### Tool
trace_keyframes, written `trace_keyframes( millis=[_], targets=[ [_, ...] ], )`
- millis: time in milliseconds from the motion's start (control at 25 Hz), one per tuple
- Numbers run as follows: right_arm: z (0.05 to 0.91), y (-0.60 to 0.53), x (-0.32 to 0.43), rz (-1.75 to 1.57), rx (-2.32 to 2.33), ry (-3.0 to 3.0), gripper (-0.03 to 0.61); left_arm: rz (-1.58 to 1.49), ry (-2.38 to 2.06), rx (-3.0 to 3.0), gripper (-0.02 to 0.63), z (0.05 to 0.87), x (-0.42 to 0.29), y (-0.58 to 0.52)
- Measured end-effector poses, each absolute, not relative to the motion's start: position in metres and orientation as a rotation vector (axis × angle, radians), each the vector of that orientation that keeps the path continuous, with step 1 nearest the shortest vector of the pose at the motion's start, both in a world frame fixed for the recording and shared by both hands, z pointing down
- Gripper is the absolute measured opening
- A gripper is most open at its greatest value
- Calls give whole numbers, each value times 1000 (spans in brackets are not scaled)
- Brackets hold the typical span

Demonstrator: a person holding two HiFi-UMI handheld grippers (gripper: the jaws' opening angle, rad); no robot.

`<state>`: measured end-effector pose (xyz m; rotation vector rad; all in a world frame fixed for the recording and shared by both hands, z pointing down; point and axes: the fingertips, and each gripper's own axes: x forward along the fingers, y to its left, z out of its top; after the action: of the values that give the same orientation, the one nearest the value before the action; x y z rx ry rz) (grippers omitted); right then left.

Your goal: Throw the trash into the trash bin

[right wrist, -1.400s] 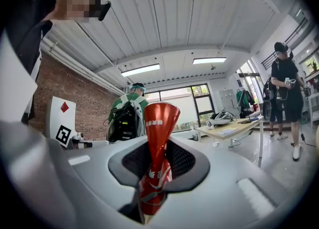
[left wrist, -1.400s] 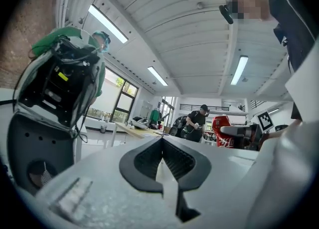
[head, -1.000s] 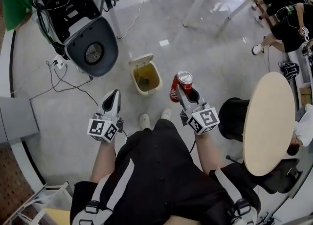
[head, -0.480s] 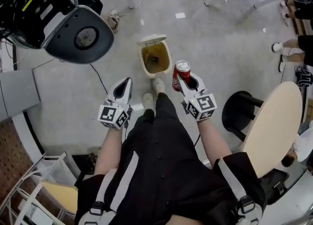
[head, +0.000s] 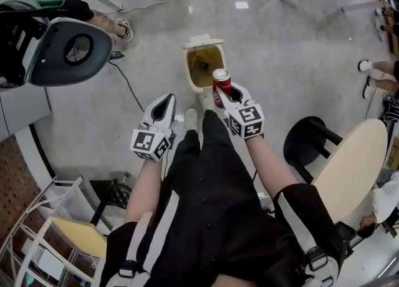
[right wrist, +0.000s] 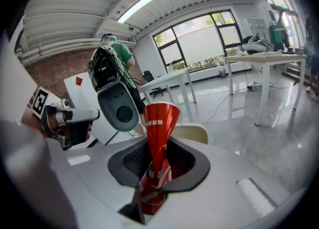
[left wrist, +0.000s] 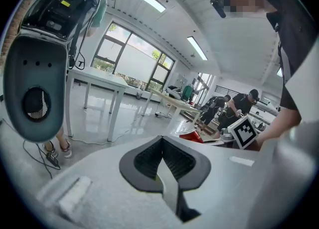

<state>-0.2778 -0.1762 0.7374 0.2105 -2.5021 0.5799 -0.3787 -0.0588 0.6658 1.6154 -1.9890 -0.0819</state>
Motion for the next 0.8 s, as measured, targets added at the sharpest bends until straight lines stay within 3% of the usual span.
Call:
trace_keyframes(
  millis=[680, 720, 760, 800],
  targets=[
    [859, -176, -348, 536, 111, -2222, 86, -89, -2041, 1512, 3, 658, -392, -34],
    [861, -176, -351, 538, 104, -2215, 113, -95, -2043, 1504, 3, 658, -393, -33],
    [862, -177, -353, 538, 100, -2211, 201, -95, -2044, 1501, 3, 658, -394, -32],
    [863, -179, -354, 537, 98, -2210, 212, -91, -2043, 1503, 3, 659, -394, -32]
  ],
)
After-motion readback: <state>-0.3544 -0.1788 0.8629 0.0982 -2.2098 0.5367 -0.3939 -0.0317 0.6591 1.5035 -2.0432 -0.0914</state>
